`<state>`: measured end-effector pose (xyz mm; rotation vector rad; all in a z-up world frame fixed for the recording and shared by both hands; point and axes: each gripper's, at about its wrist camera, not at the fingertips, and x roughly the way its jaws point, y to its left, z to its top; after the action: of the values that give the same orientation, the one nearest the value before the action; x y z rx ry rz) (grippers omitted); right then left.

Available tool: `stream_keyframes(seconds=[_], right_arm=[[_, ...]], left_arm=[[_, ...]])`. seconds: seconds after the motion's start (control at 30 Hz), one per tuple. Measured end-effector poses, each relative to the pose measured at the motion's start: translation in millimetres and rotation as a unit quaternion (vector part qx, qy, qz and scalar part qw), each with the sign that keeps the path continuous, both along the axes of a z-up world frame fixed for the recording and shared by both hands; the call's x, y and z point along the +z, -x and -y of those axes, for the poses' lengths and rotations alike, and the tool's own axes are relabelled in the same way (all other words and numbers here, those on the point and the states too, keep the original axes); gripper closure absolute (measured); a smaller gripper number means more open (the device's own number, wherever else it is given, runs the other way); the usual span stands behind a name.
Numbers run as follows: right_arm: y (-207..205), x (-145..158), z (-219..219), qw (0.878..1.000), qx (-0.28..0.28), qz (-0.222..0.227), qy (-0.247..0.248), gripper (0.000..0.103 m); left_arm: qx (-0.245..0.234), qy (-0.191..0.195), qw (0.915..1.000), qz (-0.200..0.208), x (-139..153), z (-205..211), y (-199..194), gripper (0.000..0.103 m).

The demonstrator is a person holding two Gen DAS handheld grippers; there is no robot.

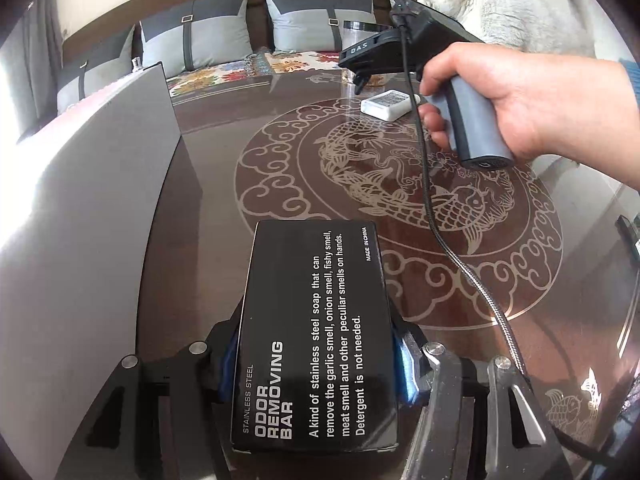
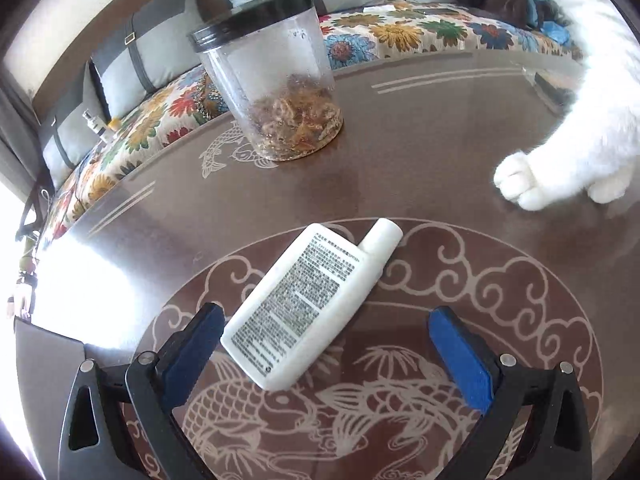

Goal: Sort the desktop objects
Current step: 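Grasp the white lotion tube with the right tool while the left tool holds the box, then lift and carry the black box and lotion tube over the cardboard box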

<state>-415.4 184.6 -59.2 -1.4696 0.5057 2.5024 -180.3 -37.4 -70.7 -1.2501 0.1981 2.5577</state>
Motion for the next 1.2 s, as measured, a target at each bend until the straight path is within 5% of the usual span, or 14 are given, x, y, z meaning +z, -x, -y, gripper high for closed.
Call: stream_keyframes(seconds=[0.13,0.27,0.3,0.53,0.97,1.2], right_arm=[[23,-10,34,0.994,0.052,0.018,-0.089,0.001],[15,-4,39,0.989,0.091,-0.024,-0.117,0.048],[13,-3,39,0.987,0.105,-0.026,-0.118,0.051],[-48,-8,29,0.976,0.182,-0.043,-0.112,0.051],[-337,-11,-5,0.964,0.223,-0.083,-0.114,0.051],[-356,-10,-6,0.968,0.208,-0.084,-0.114,0.042]], left_arm=[[-0.007,-0.001,1.0000,-0.002,0,0,0,0.044],[-0.008,0.000,1.0000,-0.002,0,-1,1,0.043],[-0.008,0.000,1.0000,-0.002,0,-1,2,0.043],[0.001,-0.002,1.0000,-0.001,-1,-2,4,0.044],[0.014,-0.023,0.9992,0.029,3,-32,-50,0.044],[0.028,0.009,0.9996,0.002,-2,-44,-66,0.036]])
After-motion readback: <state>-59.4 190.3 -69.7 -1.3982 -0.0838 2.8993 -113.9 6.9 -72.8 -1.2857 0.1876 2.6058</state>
